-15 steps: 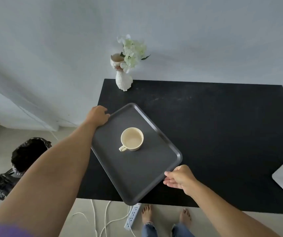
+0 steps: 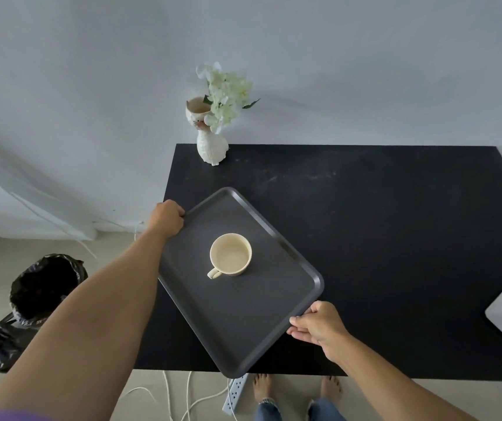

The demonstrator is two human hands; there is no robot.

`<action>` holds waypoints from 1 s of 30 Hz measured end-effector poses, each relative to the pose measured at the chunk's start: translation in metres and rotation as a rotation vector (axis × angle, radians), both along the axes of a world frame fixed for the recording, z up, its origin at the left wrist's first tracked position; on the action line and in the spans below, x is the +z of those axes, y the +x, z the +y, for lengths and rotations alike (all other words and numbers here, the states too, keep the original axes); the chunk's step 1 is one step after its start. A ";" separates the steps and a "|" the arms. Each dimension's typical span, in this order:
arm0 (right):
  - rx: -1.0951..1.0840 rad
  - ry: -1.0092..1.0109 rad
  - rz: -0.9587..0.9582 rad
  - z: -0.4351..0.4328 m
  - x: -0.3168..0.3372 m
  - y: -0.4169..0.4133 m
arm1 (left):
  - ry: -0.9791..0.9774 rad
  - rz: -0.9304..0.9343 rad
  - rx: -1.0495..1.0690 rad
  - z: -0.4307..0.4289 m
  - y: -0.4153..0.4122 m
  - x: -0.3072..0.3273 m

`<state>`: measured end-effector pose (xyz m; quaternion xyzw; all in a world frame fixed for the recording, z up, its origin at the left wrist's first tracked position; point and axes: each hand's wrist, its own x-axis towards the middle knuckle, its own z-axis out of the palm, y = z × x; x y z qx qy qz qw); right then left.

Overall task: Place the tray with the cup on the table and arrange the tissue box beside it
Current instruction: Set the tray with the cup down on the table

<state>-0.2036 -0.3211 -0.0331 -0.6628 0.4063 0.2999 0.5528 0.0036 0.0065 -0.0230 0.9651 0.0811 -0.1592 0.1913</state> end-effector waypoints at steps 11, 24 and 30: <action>-0.093 -0.079 -0.084 -0.022 0.003 0.013 | -0.050 0.040 0.107 0.010 -0.016 -0.006; -0.075 -0.200 -0.193 -0.070 0.035 0.049 | -0.197 0.071 0.218 0.001 -0.057 0.019; 0.013 -0.203 -0.243 -0.098 0.045 0.073 | -0.286 0.072 0.291 -0.014 -0.073 0.036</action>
